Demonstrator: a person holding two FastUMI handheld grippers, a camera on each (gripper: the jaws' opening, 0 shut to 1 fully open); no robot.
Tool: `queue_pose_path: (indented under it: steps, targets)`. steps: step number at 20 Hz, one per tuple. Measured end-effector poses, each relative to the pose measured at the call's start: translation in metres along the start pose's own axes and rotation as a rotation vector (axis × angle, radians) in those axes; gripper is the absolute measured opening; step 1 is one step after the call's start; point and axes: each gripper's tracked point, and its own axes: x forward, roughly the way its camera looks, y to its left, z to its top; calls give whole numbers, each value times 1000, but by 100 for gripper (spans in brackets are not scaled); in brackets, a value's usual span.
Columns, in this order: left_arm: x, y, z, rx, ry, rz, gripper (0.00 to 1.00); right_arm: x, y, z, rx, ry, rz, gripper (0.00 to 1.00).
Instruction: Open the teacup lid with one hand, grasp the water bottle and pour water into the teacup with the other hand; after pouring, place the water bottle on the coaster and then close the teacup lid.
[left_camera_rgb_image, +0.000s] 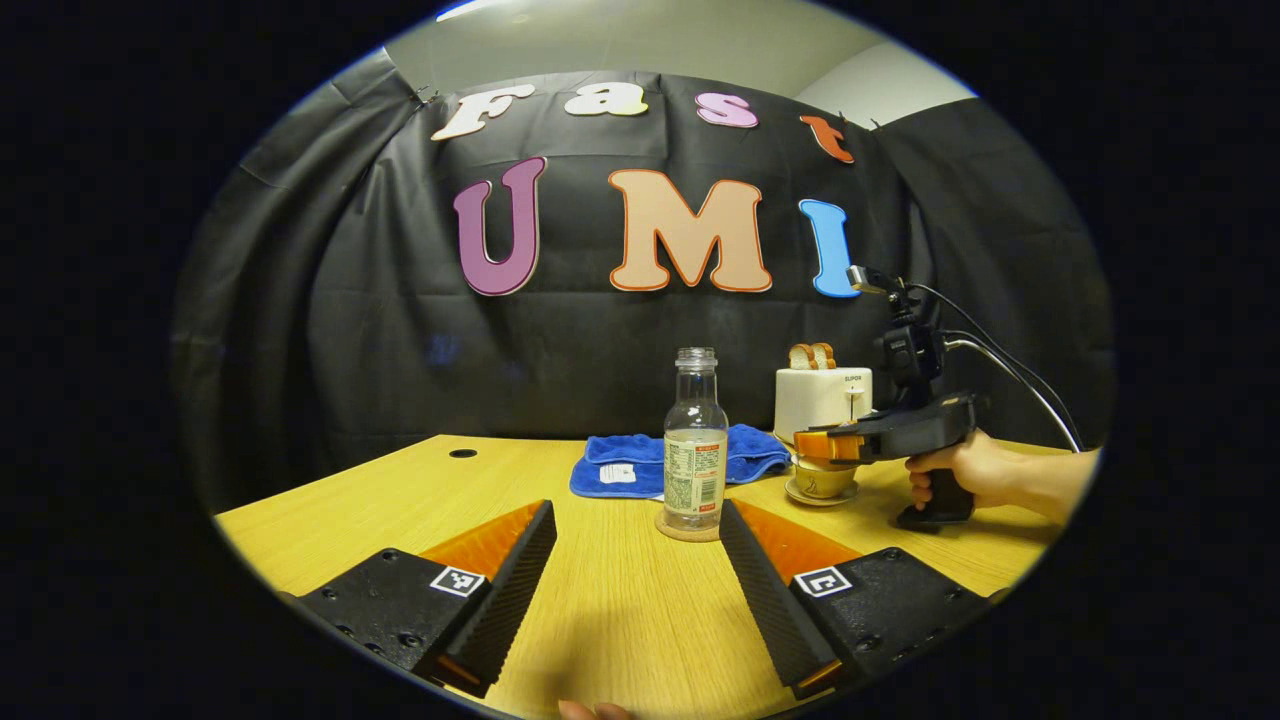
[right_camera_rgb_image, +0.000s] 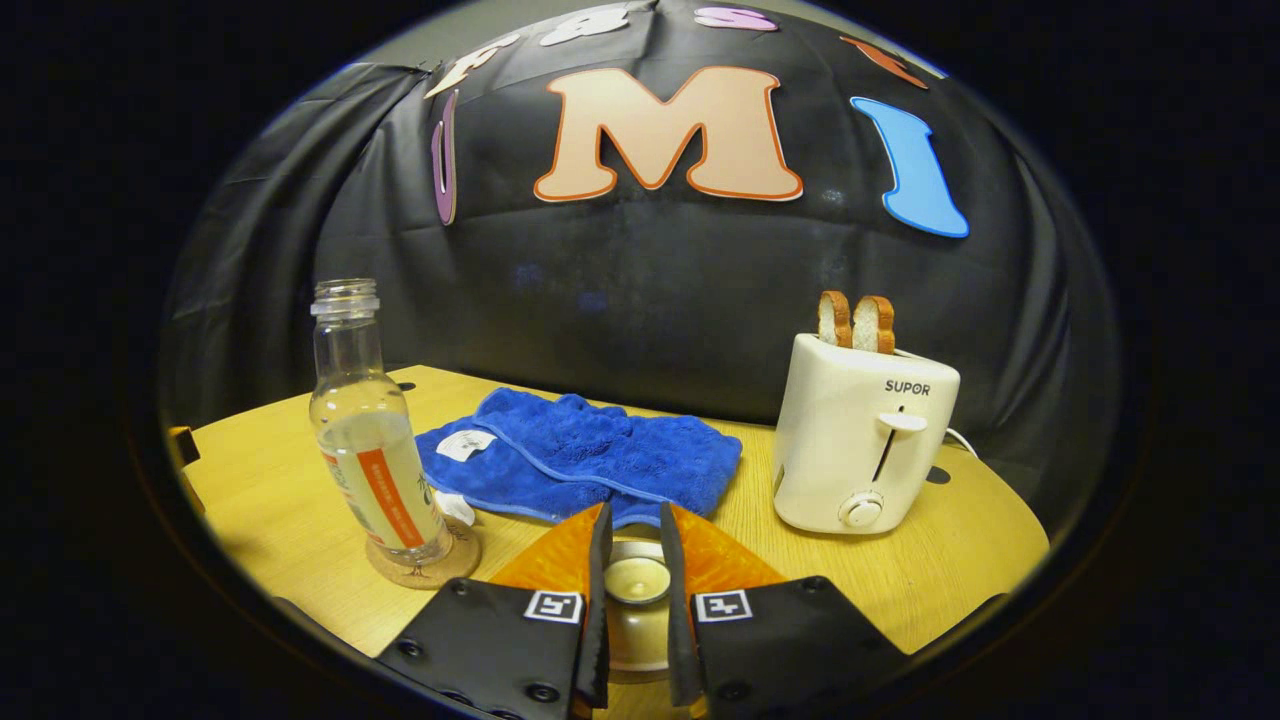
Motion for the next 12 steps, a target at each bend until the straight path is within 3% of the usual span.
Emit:
queue_pose_path:
  steps: [7,12]
  targets:
    - [-2,1,1,-1,1,3,96,1,0,-2,14,-11,3,29]
    - [-3,4,0,-1,6,19,96,-2,2,-5,44,-27,14,43]
